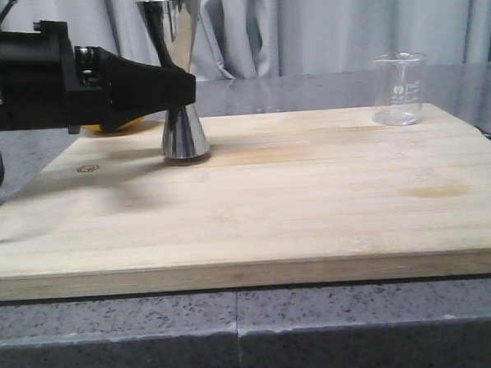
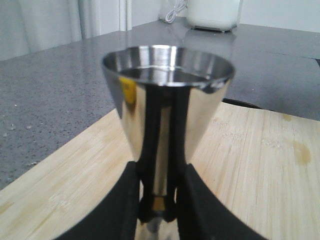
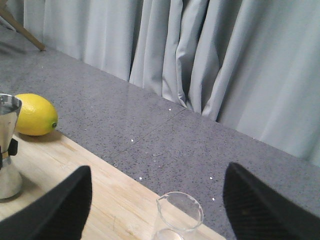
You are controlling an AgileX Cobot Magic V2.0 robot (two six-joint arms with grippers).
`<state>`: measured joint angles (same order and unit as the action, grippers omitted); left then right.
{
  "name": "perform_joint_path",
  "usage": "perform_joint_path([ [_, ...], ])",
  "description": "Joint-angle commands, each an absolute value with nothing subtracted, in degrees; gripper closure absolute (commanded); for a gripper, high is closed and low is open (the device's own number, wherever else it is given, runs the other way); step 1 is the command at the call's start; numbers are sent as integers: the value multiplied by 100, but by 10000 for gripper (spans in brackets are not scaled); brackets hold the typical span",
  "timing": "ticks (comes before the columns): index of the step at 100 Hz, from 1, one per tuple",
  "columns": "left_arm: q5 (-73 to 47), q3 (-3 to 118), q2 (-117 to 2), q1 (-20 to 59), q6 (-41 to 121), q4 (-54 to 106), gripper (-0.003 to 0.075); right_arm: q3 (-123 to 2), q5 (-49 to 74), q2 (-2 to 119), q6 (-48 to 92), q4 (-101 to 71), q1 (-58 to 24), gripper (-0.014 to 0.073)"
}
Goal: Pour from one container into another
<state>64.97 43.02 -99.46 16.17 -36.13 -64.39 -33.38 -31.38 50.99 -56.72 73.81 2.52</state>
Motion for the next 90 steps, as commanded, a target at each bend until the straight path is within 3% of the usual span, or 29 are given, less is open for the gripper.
perform_joint_path([
  [1,7224,4436,-9744,1587,-3624,-6138,739,-3489,-3305,5013,-5706,7221,290,126],
  [90,7509,4427,-9936,1587,-3624,-6245,739,-3489,-3305,5013,-5706,7221,290,126],
])
